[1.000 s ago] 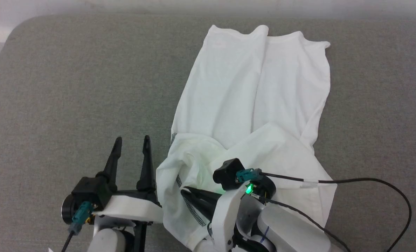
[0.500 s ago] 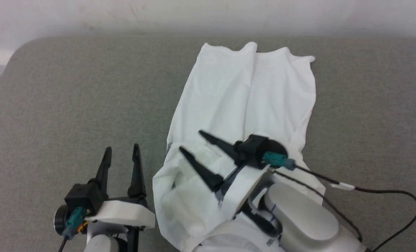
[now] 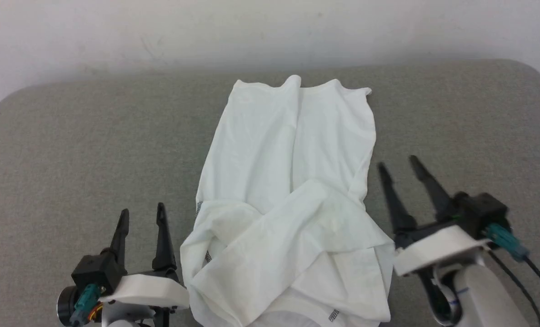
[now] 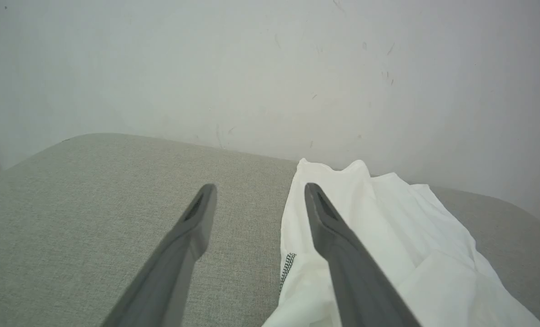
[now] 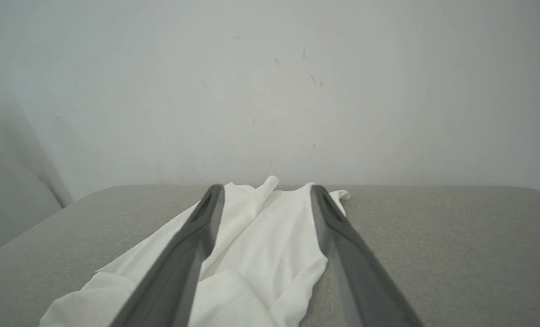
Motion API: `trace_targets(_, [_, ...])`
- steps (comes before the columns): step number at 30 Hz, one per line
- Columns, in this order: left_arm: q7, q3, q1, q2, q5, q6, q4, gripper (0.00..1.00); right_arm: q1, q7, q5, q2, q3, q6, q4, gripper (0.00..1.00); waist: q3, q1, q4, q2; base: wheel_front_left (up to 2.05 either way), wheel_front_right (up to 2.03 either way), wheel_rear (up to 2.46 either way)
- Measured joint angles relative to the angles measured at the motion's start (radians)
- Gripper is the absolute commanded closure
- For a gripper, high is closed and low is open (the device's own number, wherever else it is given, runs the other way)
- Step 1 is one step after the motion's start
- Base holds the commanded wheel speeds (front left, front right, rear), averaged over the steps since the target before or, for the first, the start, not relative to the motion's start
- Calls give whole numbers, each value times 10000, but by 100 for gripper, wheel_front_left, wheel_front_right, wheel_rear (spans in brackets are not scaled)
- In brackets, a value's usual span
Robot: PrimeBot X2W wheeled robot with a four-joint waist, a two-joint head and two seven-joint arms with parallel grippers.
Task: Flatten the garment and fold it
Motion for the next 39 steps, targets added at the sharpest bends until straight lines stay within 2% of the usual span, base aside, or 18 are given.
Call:
trace_targets(4, [6,46,0,23,-59,105,-56,0,818,192,-389,90,-1185,0,-926,0,-36,-1,-146,0,0,0,0])
trace_targets(9, [44,98,-400,123,-190,77,-25,0,1328,606,-435,173,-2063,0,-2104,0,252,0,-237,0,0,0,0])
trace_targets(13, [192,86,-1765,366,-337,-280,125,0,1367,872,-242,192,-2416,0,-2805,0,720,2,-276,0,0,0,0])
trace_targets(19, [928,-134,-4875,991,-326,-965,834,0,1067,968,-46,196,-2566,0,-3346,0,1723,3,-368,0,0,0,0])
trace_targets(24, [2119,-439,-7705,1505,-330,-1584,1967,0,479,784,173,199,-2291,0,-3473,0,2701,5,-558,0,0,0,0])
trace_targets(29, [3756,-1051,-10355,2027,-332,-2113,3430,0,-8,518,428,197,-1875,0,-3363,0,3675,6,-879,0,0,0,0])
trace_targets(33, [5223,-1680,-11922,2410,-437,-2274,4646,0,-374,313,673,209,-1446,0,-3118,0,4370,5,-1266,0,0,0,0])
trace_targets(39, [7285,-2752,-13277,2878,-913,-2301,6011,0,-688,81,1114,209,-1016,0,-2744,0,5208,4,-2060,0,0,0,0])
